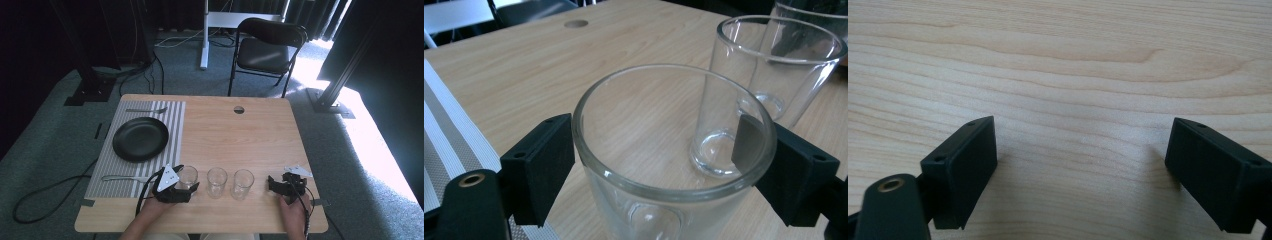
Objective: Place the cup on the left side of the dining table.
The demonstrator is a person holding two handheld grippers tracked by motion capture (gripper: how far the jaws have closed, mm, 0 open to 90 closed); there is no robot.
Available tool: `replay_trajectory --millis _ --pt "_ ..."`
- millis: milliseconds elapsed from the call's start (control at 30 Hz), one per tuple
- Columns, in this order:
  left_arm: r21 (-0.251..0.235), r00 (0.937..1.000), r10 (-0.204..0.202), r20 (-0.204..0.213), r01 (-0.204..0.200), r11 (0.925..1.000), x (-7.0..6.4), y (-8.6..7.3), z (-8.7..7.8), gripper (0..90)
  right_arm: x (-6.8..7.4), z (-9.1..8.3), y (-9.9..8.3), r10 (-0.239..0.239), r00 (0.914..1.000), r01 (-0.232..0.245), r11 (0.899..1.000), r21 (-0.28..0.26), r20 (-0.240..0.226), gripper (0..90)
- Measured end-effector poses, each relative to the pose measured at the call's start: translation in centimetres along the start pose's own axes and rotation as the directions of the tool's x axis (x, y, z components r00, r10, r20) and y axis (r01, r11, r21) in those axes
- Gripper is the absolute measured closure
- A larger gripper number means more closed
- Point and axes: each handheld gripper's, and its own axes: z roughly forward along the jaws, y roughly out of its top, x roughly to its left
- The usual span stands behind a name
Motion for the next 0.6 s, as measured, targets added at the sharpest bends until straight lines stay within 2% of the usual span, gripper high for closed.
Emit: replay_trajectory --millis 67,133,233,400,467,500,600 --pt "-0.027 0.9999 -0.006 -0.012 0.005 0.9996 -0.02 -0.04 -0.11 16.4 0.00 0.00 0.00 0.000 1.0000 0.000 1.000 0.000 0.000 12.7" --pt "-0.043 0.9998 -0.017 -0.004 0.017 0.9989 0.02 -0.08 -0.19 19.5 0.00 0.00 0.00 -0.001 1.0000 0.001 1.000 0.000 0.000 12.7" --pt "-0.032 0.9998 -0.021 0.006 0.021 0.9993 -0.01 -0.14 -0.05 20.0 0.00 0.00 0.00 0.000 1.0000 0.000 1.000 0.000 0.000 12.7" --pt "-0.057 0.9995 -0.029 -0.014 0.028 0.9980 -0.23 -0.33 -0.05 20.4 0.00 0.00 0.00 -0.001 1.0000 0.001 1.000 0.000 0.000 12.7" --pt "-0.063 0.9995 -0.031 -0.011 0.030 0.9975 -0.35 -0.39 -0.02 23.6 0.00 0.00 0.00 0.000 1.0000 0.000 1.000 0.000 0.000 12.7" --pt "-0.066 0.9994 -0.033 -0.005 0.033 0.9973 -0.38 -0.40 -0.01 28.5 0.00 0.00 0.00 -0.001 1.0000 0.001 1.000 0.000 0.000 12.7" --pt "-0.063 0.9992 -0.038 -0.012 0.038 0.9973 -0.48 -0.33 0.06 28.6 0.00 0.00 0.00 -0.001 1.0000 0.001 1.000 0.000 0.000 12.7"
